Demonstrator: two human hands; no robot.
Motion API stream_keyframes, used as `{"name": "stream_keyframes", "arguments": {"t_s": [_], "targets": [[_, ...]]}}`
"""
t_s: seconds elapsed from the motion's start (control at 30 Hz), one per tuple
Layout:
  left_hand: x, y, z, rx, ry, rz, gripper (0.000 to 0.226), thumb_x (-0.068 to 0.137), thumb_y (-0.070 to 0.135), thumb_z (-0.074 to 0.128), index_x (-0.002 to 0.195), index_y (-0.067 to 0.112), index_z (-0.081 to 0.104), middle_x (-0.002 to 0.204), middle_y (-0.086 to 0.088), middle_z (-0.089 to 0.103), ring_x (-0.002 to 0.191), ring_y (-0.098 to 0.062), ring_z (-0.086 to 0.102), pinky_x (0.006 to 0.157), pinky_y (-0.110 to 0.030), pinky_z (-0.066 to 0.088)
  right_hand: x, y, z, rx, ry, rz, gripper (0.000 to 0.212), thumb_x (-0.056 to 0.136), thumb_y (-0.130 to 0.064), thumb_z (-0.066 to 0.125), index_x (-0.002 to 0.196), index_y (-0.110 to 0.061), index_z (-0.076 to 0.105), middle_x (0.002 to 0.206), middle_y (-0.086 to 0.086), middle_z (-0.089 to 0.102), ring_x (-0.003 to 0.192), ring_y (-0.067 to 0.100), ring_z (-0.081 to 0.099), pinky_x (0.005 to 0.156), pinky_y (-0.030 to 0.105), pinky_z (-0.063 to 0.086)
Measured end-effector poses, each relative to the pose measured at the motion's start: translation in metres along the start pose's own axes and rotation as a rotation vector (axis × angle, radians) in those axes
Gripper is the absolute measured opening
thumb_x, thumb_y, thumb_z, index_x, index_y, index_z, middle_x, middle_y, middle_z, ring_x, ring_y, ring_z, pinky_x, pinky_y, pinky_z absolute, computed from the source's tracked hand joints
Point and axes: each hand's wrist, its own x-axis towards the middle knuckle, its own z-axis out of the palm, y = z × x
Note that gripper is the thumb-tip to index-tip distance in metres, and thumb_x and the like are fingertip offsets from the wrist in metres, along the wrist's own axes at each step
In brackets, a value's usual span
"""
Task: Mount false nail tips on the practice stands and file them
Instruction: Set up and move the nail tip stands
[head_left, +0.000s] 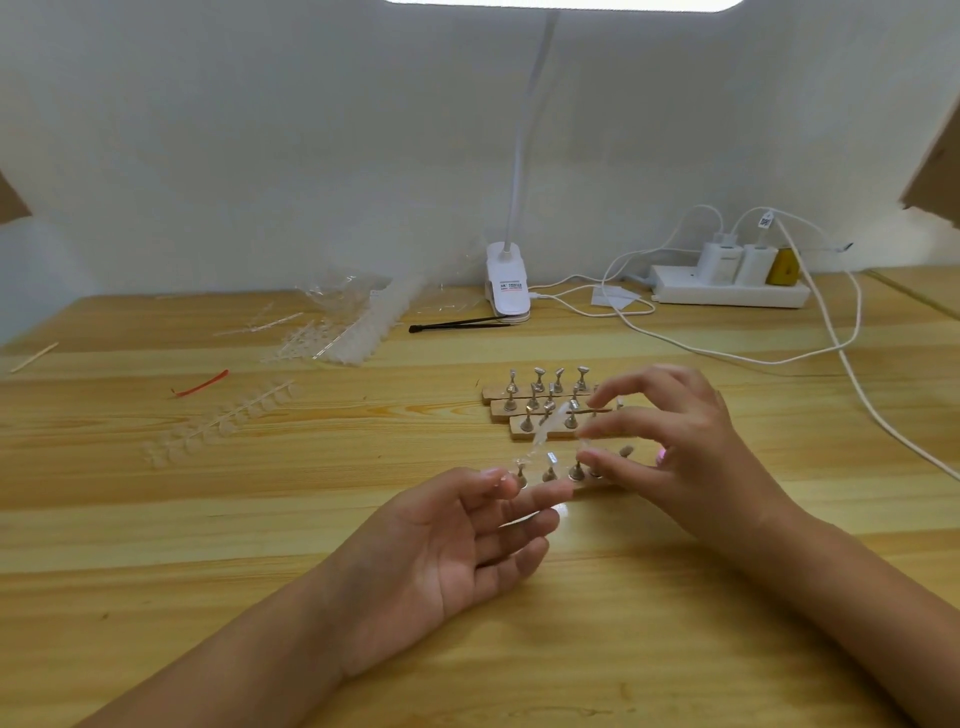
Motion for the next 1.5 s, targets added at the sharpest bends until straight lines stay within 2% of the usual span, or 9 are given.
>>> {"name": "stream_keyframes", "arguments": {"t_s": [0.13, 0.5, 0.63, 0.8, 1.0, 1.13, 1.3, 1.37, 1.5], "targets": [[0.000, 0.000, 0.000, 0.008, 0.016, 0.003, 0.017, 0.066, 0.020, 0.085, 0.073, 0.012, 0.071, 0.116, -0.015, 0.070, 0.093, -0.020, 0.070, 0.083, -0.032, 0.058, -0.001, 0.000, 0.002, -0.032, -0.032, -0.027, 0.032, 0.077, -0.046, 0.060, 0.086, -0.021, 0.078, 0.109, -0.003, 0.065, 0.113, 0.025, 0.049, 0.092, 0.042, 0.035], [0.005, -0.005, 0.000, 0.108, 0.066, 0.093, 0.011, 0.072, 0.026, 0.075, 0.071, 0.016, 0.075, 0.098, -0.008, 0.073, 0.083, -0.015, 0.070, 0.074, -0.027, 0.057, 0.000, 0.000, 0.004, -0.047, -0.058, -0.019, 0.016, 0.072, -0.034, 0.077, 0.080, -0.019, 0.076, 0.105, -0.006, 0.061, 0.112, 0.020, 0.045, 0.090, 0.042, 0.032], [0.007, -0.009, 0.001, 0.198, 0.193, 0.254, 0.018, 0.065, 0.030, 0.077, 0.072, 0.014, 0.076, 0.086, -0.007, 0.073, 0.076, -0.011, 0.069, 0.067, -0.022, 0.056, 0.000, -0.006, -0.005, 0.224, -0.020, 0.181, 0.028, 0.079, -0.051, 0.059, 0.095, -0.035, 0.076, 0.115, -0.024, 0.054, 0.118, 0.002, 0.037, 0.100, 0.038, 0.031], [0.006, -0.012, 0.003, 0.327, 0.268, 0.328, 0.018, 0.061, 0.036, 0.078, 0.061, 0.019, 0.072, 0.083, -0.005, 0.075, 0.074, -0.009, 0.068, 0.067, -0.020, 0.054, 0.002, -0.024, -0.021, 0.523, -0.076, 0.249, 0.033, 0.076, -0.066, 0.052, 0.086, -0.044, 0.075, 0.114, -0.025, 0.060, 0.118, -0.003, 0.048, 0.093, 0.034, 0.041], [0.002, -0.014, 0.003, 0.511, 0.342, 0.418, 0.016, 0.070, 0.037, 0.077, 0.062, 0.023, 0.073, 0.082, -0.003, 0.075, 0.078, -0.009, 0.069, 0.074, -0.020, 0.054, -0.005, -0.038, -0.017, 0.301, -0.188, 0.149, 0.021, 0.082, -0.061, 0.063, 0.086, -0.042, 0.071, 0.119, -0.032, 0.052, 0.132, -0.004, 0.031, 0.111, 0.045, 0.021], [0.002, -0.010, 0.001, 0.487, 0.424, 0.458, 0.018, 0.068, 0.038, 0.077, 0.059, 0.024, 0.071, 0.081, -0.004, 0.075, 0.078, -0.009, 0.070, 0.074, -0.020, 0.055, -0.005, -0.038, -0.017, 0.293, -0.130, 0.157, 0.014, 0.078, -0.053, 0.065, 0.084, -0.041, 0.069, 0.116, -0.032, 0.052, 0.124, -0.010, 0.033, 0.108, 0.047, 0.026], [0.003, -0.009, 0.001, 0.506, 0.461, 0.464, 0.017, 0.067, 0.037, 0.077, 0.057, 0.025, 0.070, 0.082, -0.003, 0.076, 0.079, -0.008, 0.070, 0.073, -0.020, 0.055, -0.005, -0.038, -0.011, 0.199, -0.047, 0.061, 0.011, 0.077, -0.043, 0.076, 0.079, -0.039, 0.066, 0.125, -0.025, 0.049, 0.126, -0.002, 0.032, 0.107, 0.033, 0.019], [0.002, -0.010, 0.000, 0.531, 0.470, 0.455, 0.019, 0.073, 0.032, 0.082, 0.058, 0.026, 0.071, 0.083, -0.003, 0.076, 0.080, -0.008, 0.070, 0.075, -0.021, 0.056, -0.007, -0.038, -0.010, 0.135, 0.011, -0.008, 0.012, 0.076, -0.048, 0.069, 0.081, -0.037, 0.066, 0.132, -0.019, 0.045, 0.128, 0.004, 0.031, 0.106, 0.028, 0.017], [0.002, -0.010, 0.000, 0.551, 0.475, 0.443, 0.020, 0.079, 0.026, 0.076, 0.059, 0.025, 0.072, 0.083, -0.005, 0.075, 0.077, -0.010, 0.069, 0.077, -0.023, 0.058, -0.011, -0.038, -0.008, -0.100, 0.124, -0.305, 0.008, 0.079, -0.035, 0.067, 0.082, -0.028, 0.068, 0.136, -0.003, 0.045, 0.128, 0.020, 0.035, 0.106, 0.041, 0.025]]}}
